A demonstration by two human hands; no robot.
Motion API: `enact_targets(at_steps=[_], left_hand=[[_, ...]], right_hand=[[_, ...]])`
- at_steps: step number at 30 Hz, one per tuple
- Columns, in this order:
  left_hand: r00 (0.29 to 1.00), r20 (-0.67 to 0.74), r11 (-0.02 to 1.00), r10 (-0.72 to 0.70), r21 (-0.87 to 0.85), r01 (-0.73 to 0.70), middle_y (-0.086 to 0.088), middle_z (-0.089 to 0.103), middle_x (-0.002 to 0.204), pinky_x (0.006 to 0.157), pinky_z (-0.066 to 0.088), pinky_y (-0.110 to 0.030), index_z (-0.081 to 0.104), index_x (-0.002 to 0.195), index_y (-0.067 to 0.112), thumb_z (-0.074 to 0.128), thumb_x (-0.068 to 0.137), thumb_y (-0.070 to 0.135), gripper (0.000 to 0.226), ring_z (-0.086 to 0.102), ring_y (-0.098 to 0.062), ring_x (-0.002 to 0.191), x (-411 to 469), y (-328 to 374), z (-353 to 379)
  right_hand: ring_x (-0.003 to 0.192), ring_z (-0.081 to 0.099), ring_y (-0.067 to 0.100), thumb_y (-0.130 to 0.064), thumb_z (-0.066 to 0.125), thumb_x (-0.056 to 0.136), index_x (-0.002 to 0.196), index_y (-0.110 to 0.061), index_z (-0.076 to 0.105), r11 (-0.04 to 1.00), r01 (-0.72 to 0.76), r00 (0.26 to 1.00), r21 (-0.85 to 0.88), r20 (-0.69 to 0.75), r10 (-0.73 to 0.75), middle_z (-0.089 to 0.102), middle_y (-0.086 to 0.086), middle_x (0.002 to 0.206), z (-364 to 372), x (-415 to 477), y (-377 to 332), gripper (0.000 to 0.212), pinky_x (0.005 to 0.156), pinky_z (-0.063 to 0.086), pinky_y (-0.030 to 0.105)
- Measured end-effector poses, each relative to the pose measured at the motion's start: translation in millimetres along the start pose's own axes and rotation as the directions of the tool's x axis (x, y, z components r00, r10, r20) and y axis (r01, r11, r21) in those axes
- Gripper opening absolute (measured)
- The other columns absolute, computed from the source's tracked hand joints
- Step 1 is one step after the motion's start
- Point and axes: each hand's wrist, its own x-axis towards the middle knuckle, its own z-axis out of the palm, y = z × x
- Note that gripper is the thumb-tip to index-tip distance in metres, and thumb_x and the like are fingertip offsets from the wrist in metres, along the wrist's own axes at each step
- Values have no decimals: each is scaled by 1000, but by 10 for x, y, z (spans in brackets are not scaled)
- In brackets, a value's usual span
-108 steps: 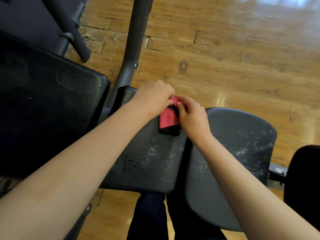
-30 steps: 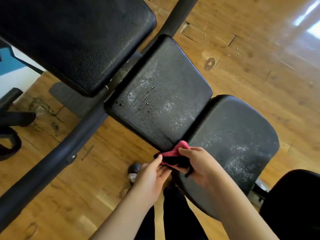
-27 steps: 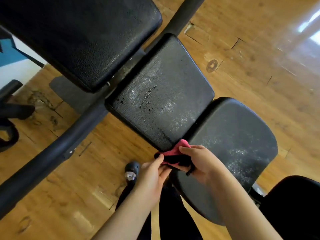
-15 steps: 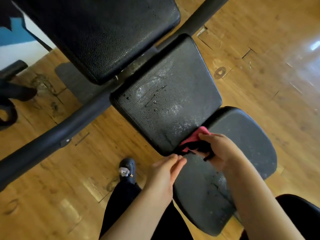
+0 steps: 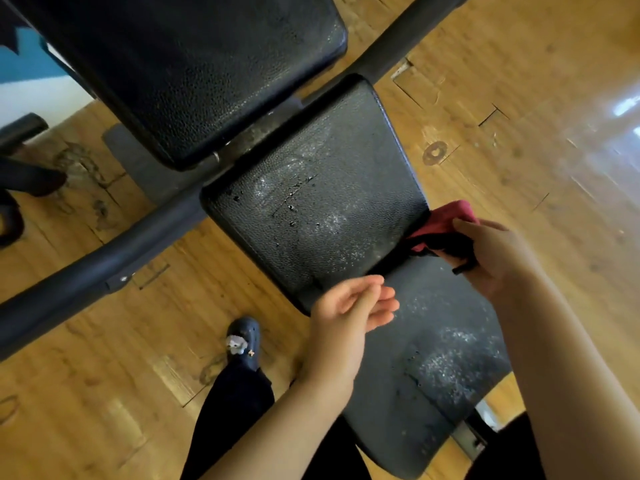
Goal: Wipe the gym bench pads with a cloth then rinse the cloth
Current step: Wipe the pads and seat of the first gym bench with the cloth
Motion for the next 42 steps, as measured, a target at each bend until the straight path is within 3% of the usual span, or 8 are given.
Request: enact_targets(at_steps=[5, 8, 11, 14, 19, 25, 36, 42], left_hand=[[878, 331, 712, 344, 518, -474, 3, 72, 88, 70, 48, -17, 62, 103, 21, 58, 89, 19, 14, 68, -8, 82, 15, 682, -325], [660, 494, 200, 565, 694, -691, 10, 68, 97, 84, 46, -20, 64, 103, 19, 56, 89, 21, 16, 60, -3, 92, 155, 1226, -443], [355, 691, -413, 630, 685, -600, -2, 62, 116, 98, 37, -31, 64, 110, 9, 57, 88, 18, 24, 52, -19, 110, 437, 1797, -522], [344, 765, -685, 544, 642, -345, -11, 46, 143, 113, 24, -42, 53, 129, 8, 53, 90, 27, 43, 38, -30, 135, 751, 2280, -502], [443, 740, -786, 506, 607, -116, -13, 21, 159, 121, 9, -48, 30, 148, 7, 33, 100, 38, 57, 14, -30, 148, 903, 2301, -430], [425, 748, -796, 510, 598, -97, -13, 21, 159, 120, 11, -48, 30, 149, 7, 31, 101, 38, 57, 15, -29, 148, 892, 2293, -440], [434, 743, -816, 509, 578, -32, -16, 20, 159, 120, 12, -51, 28, 149, 5, 28, 101, 38, 58, 14, -32, 148, 900, 2255, -407], [426, 746, -818, 512, 574, -22, -17, 21, 158, 119, 13, -52, 29, 148, 5, 30, 101, 38, 57, 16, -33, 147, 897, 2248, -408]], right_hand=[[83, 68, 19, -1, 46, 96, 91, -11, 60, 979, 131, 991, 158, 15, -135, 67, 9, 91, 129, -262, -131, 17, 73, 59, 32], [84, 68, 20, 0, 46, 96, 93, -12, 61, 941, 256, 960, 219, 57, -275, 67, 7, 89, 358, -373, -298, 19, 82, 58, 39], [94, 63, 27, -2, 50, 89, 94, -23, 65, 876, 480, 875, 53, 44, -482, 63, 5, 94, 592, -399, -384, 25, 93, 52, 50], [100, 63, 30, -8, 48, 75, 92, -33, 67, 744, 655, 752, -129, 24, -658, 64, -1, 94, 775, -384, -384, 36, 97, 47, 53], [85, 54, -1, -9, 46, 75, 102, -16, 68, 666, 720, 687, -197, 65, -724, 61, -22, 83, 1117, -218, -226, 36, 89, 44, 28], [144, 20, 25, -32, 60, 87, 133, -18, 56, 441, 744, 582, -502, 162, -797, 40, 5, 149, 1373, -214, 106, 48, 113, 4, 18], [147, 13, 27, -10, 44, 99, 141, -11, 47, 350, 815, 488, -463, 222, -844, 30, 11, 154, 1646, -172, 174, 42, 118, 10, 24], [146, 18, 29, 5, 41, 92, 142, -5, 44, 154, 858, 368, -491, 376, -850, 32, 14, 153, 1516, -146, 260, 50, 116, 5, 16]])
